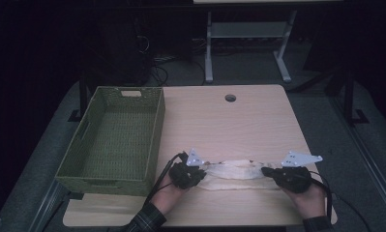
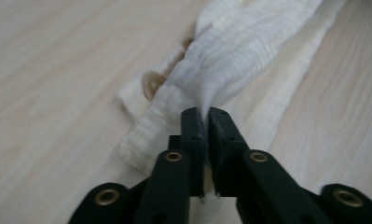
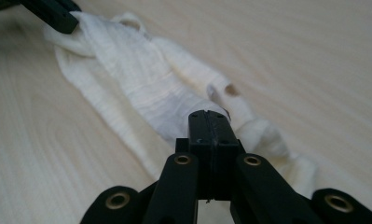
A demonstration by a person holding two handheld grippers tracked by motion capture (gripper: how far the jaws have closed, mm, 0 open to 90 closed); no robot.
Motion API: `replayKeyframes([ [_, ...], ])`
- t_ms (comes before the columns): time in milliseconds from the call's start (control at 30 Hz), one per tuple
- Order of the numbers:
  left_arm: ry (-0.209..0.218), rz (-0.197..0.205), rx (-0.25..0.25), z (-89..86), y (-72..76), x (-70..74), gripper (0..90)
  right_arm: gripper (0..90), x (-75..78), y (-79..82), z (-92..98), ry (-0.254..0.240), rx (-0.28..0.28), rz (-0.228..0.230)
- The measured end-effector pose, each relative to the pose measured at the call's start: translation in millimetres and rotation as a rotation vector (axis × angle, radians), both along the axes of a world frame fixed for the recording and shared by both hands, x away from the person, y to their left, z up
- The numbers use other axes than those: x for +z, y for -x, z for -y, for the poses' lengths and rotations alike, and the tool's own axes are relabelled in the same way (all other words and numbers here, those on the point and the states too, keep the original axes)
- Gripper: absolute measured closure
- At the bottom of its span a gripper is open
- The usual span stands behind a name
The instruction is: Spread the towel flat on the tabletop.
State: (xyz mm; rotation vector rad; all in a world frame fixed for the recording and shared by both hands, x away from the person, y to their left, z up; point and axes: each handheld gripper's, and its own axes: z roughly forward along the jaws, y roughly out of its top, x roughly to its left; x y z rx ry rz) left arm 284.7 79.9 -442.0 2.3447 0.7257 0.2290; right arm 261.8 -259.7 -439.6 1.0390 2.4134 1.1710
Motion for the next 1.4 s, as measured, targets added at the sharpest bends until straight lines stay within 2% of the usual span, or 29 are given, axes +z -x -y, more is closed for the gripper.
replayKeyframes([
  [33,0.004,-0.004,0.002,-0.5,0.0,-0.1,75.0,88.5,-2.8,1.7,-0.6,0.005,0.003,-0.013],
  [67,0.016,0.001,0.016,-1.3,-0.8,0.9,71.5,85.2,-4.2,2.7,0.0,0.012,0.007,-0.007],
  [133,0.046,0.019,0.032,-4.4,-3.0,6.2,65.2,74.1,-3.2,3.9,5.1,-0.021,-0.019,0.010],
  [233,0.075,0.043,0.061,-9.2,-6.6,13.0,61.0,72.2,5.9,0.5,18.6,-0.062,-0.081,0.048],
  [300,0.086,0.047,0.082,-12.9,-10.2,13.5,59.5,71.4,9.0,-5.5,28.8,-0.077,-0.110,0.056],
  [433,0.070,0.042,0.093,-14.3,-11.6,9.5,57.8,68.7,5.8,-15.3,41.4,-0.097,-0.127,0.032],
  [567,0.068,0.049,0.098,-13.8,-12.7,8.0,56.6,65.9,-2.9,-13.4,41.3,-0.106,-0.090,-0.011],
  [667,0.062,0.051,0.098,-13.8,-13.2,7.0,56.3,64.7,-4.2,-13.4,36.1,-0.117,-0.061,-0.019],
  [800,0.061,0.048,0.097,-12.2,-12.8,5.5,55.8,64.7,-0.6,-21.0,20.0,-0.111,-0.015,-0.010],
  [967,0.059,0.050,0.098,-13.0,-13.1,5.4,55.4,64.2,-2.8,-27.4,7.5,-0.129,0.039,-0.030],
  [1067,0.058,0.051,0.101,-13.8,-14.2,5.1,55.2,61.3,-7.6,-30.3,-0.5,-0.125,0.075,-0.064],
  [1133,0.057,0.049,0.100,-13.3,-14.2,4.7,55.0,64.5,-13.4,-34.6,-6.0,-0.095,0.077,-0.083],
  [1200,0.057,0.053,0.102,-13.1,-13.8,4.9,55.0,84.0,-16.4,-37.2,-8.5,-0.061,0.073,-0.077],
  [1233,0.056,0.057,0.102,-13.3,-13.8,5.3,54.9,87.3,-16.1,-37.7,-8.3,-0.040,0.062,-0.061],
  [1400,0.060,0.061,0.109,-14.9,-15.1,4.8,53.9,88.6,-4.8,-32.2,13.2,-0.063,-0.020,-0.003],
])
